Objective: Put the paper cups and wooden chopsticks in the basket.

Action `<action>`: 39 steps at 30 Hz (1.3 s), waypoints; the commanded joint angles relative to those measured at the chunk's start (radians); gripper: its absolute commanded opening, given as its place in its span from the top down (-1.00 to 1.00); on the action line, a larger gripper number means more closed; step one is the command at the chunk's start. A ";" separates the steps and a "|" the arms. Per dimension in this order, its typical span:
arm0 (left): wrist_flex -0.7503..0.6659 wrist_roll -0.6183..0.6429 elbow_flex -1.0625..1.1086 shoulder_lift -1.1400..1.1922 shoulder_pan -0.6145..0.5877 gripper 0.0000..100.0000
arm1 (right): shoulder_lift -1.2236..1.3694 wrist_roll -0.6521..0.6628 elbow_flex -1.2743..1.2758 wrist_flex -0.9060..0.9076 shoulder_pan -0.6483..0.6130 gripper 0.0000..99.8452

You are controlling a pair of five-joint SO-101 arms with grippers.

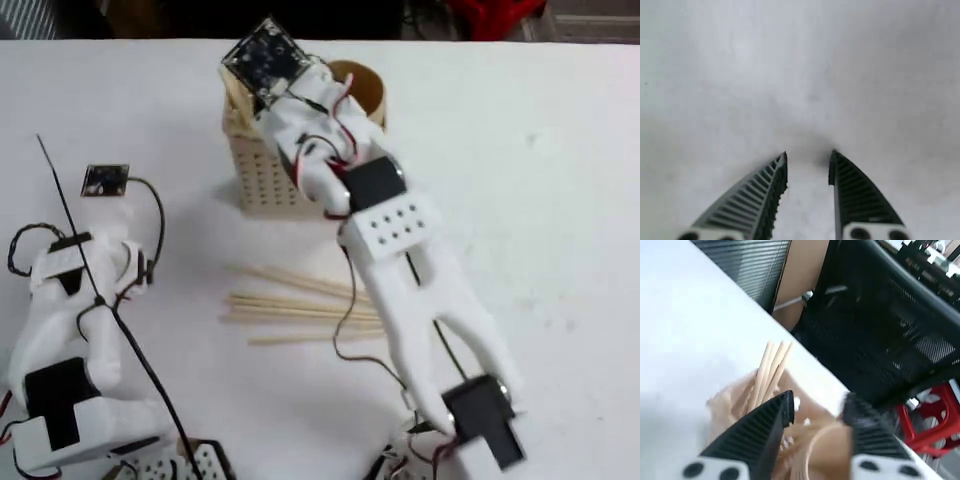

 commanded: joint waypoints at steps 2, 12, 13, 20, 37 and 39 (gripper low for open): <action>-0.015 -0.011 -0.005 -0.001 0.010 0.70 | -0.147 0.003 -0.054 0.186 0.028 0.53; -0.015 -0.005 -0.005 0.001 0.010 0.70 | -0.275 0.009 -0.037 0.642 -0.001 0.53; -0.015 -0.005 -0.006 0.001 0.008 0.70 | -0.272 0.009 -0.020 0.674 -0.005 0.53; -0.015 -0.005 -0.006 0.002 0.008 0.70 | -0.263 0.020 0.224 0.691 -0.056 0.53; -0.015 -0.005 -0.008 0.002 0.010 0.70 | 0.104 0.348 0.342 0.527 -0.051 0.53; -0.015 -0.005 -0.008 0.002 0.010 0.70 | 0.142 0.348 0.298 0.527 -0.047 0.53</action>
